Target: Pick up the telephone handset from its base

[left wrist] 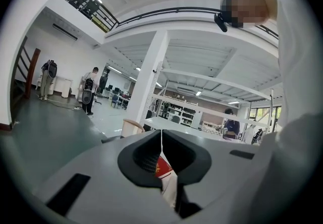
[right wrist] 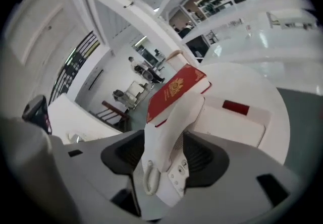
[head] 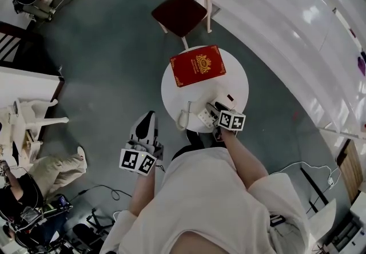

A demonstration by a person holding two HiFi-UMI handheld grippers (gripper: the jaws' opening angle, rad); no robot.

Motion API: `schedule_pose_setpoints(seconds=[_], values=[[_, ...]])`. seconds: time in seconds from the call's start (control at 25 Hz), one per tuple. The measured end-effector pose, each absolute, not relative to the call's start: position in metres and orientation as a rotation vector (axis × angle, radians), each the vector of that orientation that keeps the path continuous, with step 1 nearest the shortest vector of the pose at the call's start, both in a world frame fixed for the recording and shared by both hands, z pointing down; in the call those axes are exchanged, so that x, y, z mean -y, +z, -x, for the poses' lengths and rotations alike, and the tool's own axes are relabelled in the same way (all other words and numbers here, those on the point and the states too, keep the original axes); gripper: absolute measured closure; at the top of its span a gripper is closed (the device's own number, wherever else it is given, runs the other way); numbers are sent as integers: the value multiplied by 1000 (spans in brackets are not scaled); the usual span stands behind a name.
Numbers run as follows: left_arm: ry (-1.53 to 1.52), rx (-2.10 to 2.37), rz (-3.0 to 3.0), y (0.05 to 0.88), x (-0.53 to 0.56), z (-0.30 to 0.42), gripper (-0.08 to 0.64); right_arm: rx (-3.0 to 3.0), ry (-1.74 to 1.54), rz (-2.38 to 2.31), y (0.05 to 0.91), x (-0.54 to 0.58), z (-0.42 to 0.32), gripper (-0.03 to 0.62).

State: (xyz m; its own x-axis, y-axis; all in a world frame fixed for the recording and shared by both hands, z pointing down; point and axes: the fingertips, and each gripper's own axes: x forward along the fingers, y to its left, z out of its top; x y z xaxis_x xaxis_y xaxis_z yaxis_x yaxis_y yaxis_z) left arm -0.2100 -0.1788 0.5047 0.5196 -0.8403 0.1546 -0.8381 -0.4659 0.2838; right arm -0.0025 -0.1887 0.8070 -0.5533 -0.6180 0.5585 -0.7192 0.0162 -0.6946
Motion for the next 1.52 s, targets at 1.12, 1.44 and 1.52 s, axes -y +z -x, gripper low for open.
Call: schedule_pose_setpoints(seconds=[1.12,1.44,1.52], values=[[20,1425,-2347,520,184,238,537,2084,2039,-1556,836,213,20,345],[35,1427,-2333,524,186,243,537,2089,2074,-1575,838,221,24,351],[36,1426,-2331,526,189,245,537,2087,2071,-1578,840,225,25,357]])
